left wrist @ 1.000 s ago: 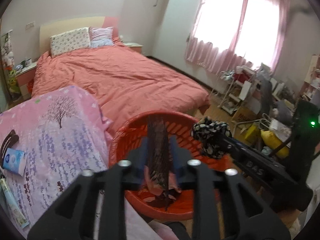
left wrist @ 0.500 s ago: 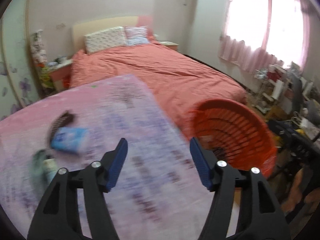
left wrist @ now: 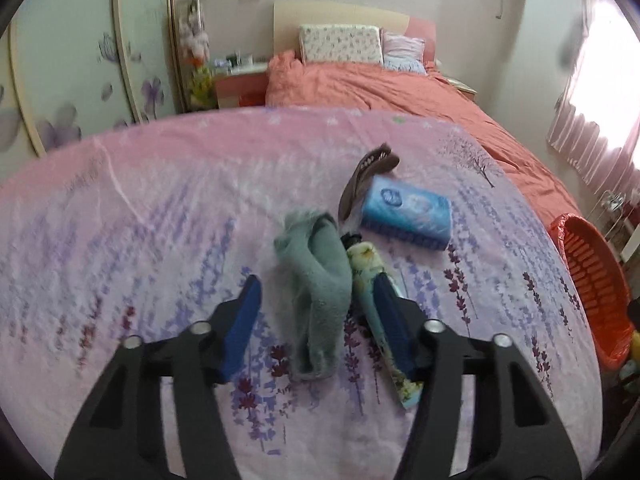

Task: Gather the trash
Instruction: 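Grasp the grey-green towel with the left tool while the right tool grasps the light blue lotion tube, then lift the towel with the left tool while the right tool lifts the lotion tube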

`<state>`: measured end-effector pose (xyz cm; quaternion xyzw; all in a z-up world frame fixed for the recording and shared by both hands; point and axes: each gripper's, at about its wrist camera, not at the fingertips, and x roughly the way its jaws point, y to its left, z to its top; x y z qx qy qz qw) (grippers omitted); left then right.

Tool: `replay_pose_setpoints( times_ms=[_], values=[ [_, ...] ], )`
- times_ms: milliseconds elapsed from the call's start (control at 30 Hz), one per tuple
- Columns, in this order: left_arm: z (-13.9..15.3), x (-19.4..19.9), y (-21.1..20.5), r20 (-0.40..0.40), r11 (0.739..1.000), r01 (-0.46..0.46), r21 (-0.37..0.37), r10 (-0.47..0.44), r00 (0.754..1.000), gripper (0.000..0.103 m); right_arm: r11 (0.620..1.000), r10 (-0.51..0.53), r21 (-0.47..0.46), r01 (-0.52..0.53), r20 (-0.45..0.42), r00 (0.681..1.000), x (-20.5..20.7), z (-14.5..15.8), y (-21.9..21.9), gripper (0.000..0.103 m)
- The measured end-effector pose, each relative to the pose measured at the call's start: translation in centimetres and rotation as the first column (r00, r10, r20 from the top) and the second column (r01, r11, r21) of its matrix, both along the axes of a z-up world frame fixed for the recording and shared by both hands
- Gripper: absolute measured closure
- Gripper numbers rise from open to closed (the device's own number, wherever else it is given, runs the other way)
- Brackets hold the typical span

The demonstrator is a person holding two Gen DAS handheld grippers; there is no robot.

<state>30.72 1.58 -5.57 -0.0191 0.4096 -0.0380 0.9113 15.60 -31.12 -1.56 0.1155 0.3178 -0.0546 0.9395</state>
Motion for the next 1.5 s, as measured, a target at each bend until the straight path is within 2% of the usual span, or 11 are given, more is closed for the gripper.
replay_pose_setpoints(
  times_ms=[200, 300, 467, 567, 700, 867, 1033, 1200, 1267, 1333, 1500],
  values=[
    [-1.5, 1.7, 0.2, -0.053, 0.999, -0.036, 0.002, 0.036, 0.998, 0.086, 0.999, 0.040, -0.009, -0.040, -0.010, 0.999, 0.3, 0.1, 2.2, 0.037],
    [-1.5, 1.7, 1.0, -0.043, 0.998, -0.055, 0.015, 0.056, 0.997, 0.090, 0.997, 0.071, -0.007, -0.072, -0.016, 0.997, 0.6, 0.1, 3.7, 0.037],
    [-1.1, 0.3, 4.9, -0.027, 0.987, -0.110, 0.116, 0.114, 0.993, 0.092, 0.986, 0.167, -0.008, -0.167, -0.030, 0.986, 1.4, -0.4, 7.6, 0.037],
    [-1.3, -0.6, 8.2, -0.028, 0.978, -0.151, 0.143, 0.157, 0.987, 0.092, 0.974, 0.225, -0.012, -0.226, -0.040, 0.974, 2.0, -0.7, 10.1, 0.037],
    [-1.5, -1.0, 10.6, -0.035, 0.983, -0.156, 0.102, 0.160, 0.987, 0.087, 0.951, 0.310, 0.007, -0.310, -0.051, 0.949, 3.3, -1.2, 14.1, 0.038],
    [-1.6, -1.0, 10.9, -0.040, 0.986, -0.147, 0.084, 0.151, 0.988, 0.087, 0.926, 0.378, 0.056, -0.374, -0.075, 0.923, 5.6, -1.7, 18.1, 0.043],
    [-1.7, -0.9, 11.6, -0.048, 0.988, -0.149, 0.030, 0.150, 0.988, 0.086, 0.914, 0.404, 0.076, -0.397, -0.140, 0.904, 8.0, -2.9, 21.0, 0.046],
    [-1.9, -1.0, 11.6, -0.048, 0.988, -0.151, 0.032, 0.152, 0.987, 0.086, 0.924, 0.382, 0.070, -0.375, -0.159, 0.910, 9.4, -3.0, 21.9, 0.047],
    [-1.9, -1.1, 11.7, -0.048, 0.988, -0.152, 0.027, 0.153, 0.987, 0.086, 0.930, 0.368, 0.040, -0.366, -0.172, 0.914, 10.0, -3.0, 22.6, 0.053],
    [-1.9, -1.2, 11.8, -0.048, 0.988, -0.153, 0.023, 0.154, 0.987, 0.086, 0.929, 0.367, 0.015, -0.370, -0.181, 0.913, 10.1, -3.0, 23.0, 0.068],
    [-1.9, -1.3, 11.9, -0.048, 0.988, -0.153, 0.013, 0.153, 0.987, 0.086, 0.937, 0.336, -0.030, -0.347, -0.187, 0.923, 8.3, -2.9, 21.5, 0.069]
  ],
)
